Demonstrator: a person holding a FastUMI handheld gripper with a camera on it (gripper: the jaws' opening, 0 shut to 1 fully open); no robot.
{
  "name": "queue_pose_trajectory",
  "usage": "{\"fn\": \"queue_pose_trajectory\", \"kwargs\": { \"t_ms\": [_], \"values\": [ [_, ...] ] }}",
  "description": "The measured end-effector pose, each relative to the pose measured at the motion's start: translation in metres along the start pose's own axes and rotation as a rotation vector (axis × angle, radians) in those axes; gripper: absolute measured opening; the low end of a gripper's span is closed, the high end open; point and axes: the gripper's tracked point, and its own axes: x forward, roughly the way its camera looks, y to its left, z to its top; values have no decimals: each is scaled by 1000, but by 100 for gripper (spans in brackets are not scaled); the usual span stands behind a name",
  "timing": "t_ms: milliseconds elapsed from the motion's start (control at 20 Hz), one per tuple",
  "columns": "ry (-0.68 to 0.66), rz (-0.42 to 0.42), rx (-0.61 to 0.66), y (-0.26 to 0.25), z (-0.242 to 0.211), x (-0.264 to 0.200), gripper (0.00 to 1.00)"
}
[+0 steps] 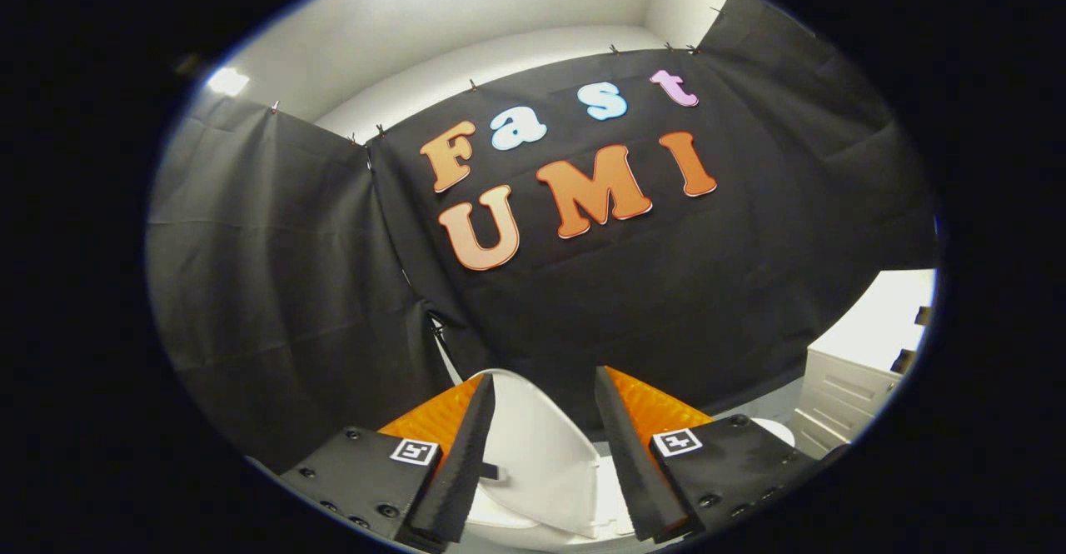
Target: Open the toilet lid.
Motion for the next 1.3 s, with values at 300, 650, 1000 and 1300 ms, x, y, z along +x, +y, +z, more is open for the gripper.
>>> {"fn": "queue_pose_trajectory", "kwargs": {
  "t_ms": [300, 650, 1000, 1300],
  "values": [
    [-5, -41, -168, -52, 38, -16, 96],
    [4, -50, -269, -118, 58, -21, 99],
    [-20, -47, -195, -179, 91, -31, 99],
    [-24, -56, -202, -219, 95, -27, 99]
  ]
}}
